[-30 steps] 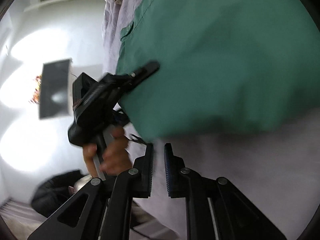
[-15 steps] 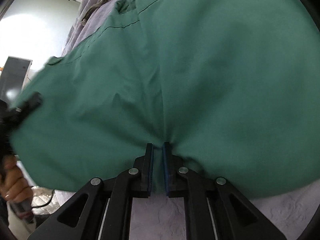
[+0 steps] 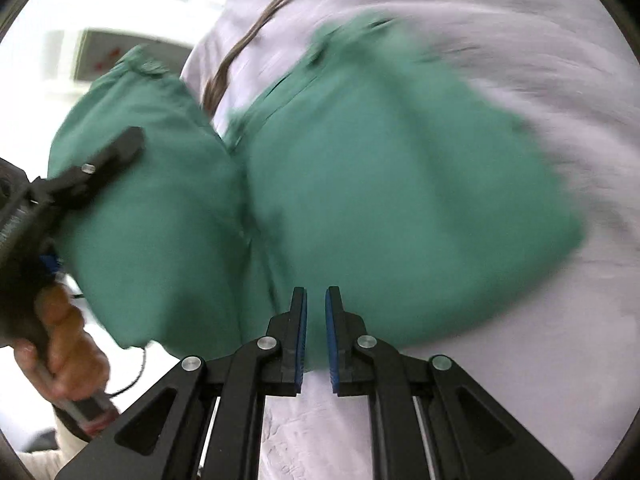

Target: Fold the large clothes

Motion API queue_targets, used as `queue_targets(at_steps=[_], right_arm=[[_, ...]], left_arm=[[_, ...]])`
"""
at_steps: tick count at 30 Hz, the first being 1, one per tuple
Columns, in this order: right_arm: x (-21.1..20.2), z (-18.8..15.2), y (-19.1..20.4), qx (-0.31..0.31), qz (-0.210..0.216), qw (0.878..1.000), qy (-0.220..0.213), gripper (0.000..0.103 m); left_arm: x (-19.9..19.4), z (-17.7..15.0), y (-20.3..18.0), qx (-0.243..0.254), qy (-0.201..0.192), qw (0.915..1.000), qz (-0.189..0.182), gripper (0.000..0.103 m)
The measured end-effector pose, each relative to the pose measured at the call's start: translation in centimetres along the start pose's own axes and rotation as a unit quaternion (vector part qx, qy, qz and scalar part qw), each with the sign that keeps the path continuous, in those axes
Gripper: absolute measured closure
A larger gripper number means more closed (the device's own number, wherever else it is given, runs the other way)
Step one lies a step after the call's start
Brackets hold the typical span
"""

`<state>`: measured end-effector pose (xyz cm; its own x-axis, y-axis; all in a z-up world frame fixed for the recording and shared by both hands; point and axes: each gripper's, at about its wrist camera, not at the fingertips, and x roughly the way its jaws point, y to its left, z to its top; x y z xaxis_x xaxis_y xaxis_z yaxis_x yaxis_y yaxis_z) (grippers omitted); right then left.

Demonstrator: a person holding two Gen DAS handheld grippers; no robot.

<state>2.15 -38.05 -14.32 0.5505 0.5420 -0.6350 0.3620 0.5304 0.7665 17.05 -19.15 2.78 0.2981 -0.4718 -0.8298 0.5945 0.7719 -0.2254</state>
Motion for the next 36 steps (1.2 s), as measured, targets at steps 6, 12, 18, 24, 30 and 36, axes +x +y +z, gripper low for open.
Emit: queue_targets(at_steps=[6,12,18,24,30,36], right_arm=[[-0.1,-0.7,-4.4,0.072,0.054,0.996,0.002,0.093],[0.3,-0.5,-5.9,0.084,0.065,0.994,0.008,0.093],[-0.5,-0.9,-5.5,0.087,0.078,0.993,0.008,0.075],[-0.8,-2.9,-3.5,0.070,0.120,0.990,0.024,0.034],[3.5,-4.8,-0.1,0.065,0.138,0.987,0.051,0.033],[5.5,-4.2,2.3,0.061,0.138,0.988,0.039,0.094]], left_arm=[[10.1,-0.5,-7.6,0.075,0.075,0.9942,0.018,0.081],[11.4,-2.1,-9.1,0.061,0.066,0.9958,-0.015,0.023],[7.4,-1.2,-9.6,0.057,0.018,0.9959,-0.068,0.021],[3.2,-3.6,-0.3,-0.046,0.001,0.9989,0.010,0.021],[1.7,-9.1,8.0,-0.142,0.042,0.9861,0.075,0.021],[1.2,-12.6,9.5,-0.161,0.061,0.9817,0.083,0.021]])
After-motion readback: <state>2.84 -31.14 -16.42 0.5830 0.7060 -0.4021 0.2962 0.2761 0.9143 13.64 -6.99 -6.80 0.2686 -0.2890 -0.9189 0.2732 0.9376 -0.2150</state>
